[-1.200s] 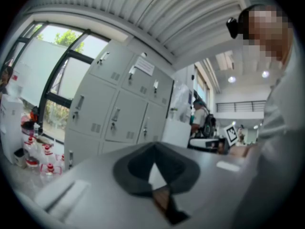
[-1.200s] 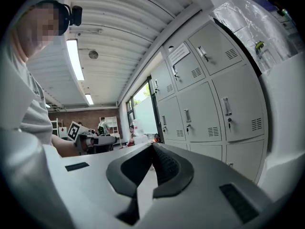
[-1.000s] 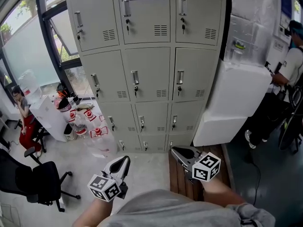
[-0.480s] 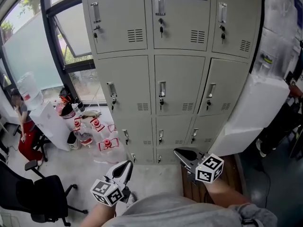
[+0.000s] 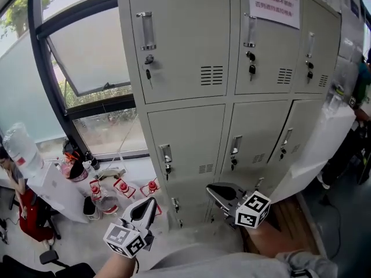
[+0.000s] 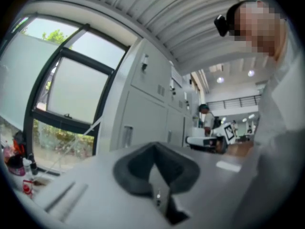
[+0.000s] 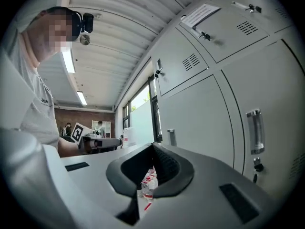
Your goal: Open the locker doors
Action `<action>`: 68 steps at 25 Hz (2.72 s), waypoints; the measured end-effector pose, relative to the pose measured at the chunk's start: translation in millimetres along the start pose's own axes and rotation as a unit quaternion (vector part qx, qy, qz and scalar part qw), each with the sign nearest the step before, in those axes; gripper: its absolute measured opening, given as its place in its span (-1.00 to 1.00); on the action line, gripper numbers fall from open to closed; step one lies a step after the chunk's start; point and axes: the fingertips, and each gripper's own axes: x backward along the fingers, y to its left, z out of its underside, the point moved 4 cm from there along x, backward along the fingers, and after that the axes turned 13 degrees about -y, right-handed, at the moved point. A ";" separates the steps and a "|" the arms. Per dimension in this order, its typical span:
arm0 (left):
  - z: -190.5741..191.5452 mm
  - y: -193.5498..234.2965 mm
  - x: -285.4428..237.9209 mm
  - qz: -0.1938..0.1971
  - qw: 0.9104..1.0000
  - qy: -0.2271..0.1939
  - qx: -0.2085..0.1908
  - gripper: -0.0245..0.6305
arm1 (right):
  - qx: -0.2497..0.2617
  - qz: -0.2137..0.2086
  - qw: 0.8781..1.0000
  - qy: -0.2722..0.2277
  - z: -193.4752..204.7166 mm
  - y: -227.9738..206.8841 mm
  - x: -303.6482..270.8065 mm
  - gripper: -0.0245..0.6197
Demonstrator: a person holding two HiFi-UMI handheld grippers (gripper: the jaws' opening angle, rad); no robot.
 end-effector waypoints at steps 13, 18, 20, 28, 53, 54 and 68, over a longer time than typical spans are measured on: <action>-118.8 53.3 -104.0 0.032 0.996 -0.078 -0.036 -0.91 | 0.084 -0.009 0.996 -0.025 -101.5 -26.2 -136.6 -0.91; -174.8 58.4 -124.4 0.044 0.992 -0.102 -0.056 -0.91 | 0.123 -0.004 0.991 -0.057 -163.8 -20.7 -175.5 -0.91; -197.2 58.5 -130.7 0.052 0.991 -0.109 -0.055 -0.91 | 0.142 -0.002 0.988 -0.068 -192.8 -15.0 -188.9 -0.91; -272.3 53.1 -143.5 0.078 0.985 -0.133 -0.078 -0.91 | 0.202 0.008 0.975 -0.087 -289.7 12.5 -253.7 -0.89; -294.7 65.6 -108.2 0.083 0.983 -0.134 -0.098 -0.91 | 0.230 0.136 0.962 -0.050 -336.2 3.2 -331.7 -0.46; -294.4 65.8 -106.0 0.084 0.983 -0.134 -0.098 -0.91 | 0.225 0.135 0.964 -0.050 -335.3 3.3 -332.9 -0.46; -285.0 64.4 -83.0 0.079 0.985 -0.130 -0.087 -0.91 | 0.197 0.111 0.972 -0.063 -332.4 15.1 -321.2 -0.50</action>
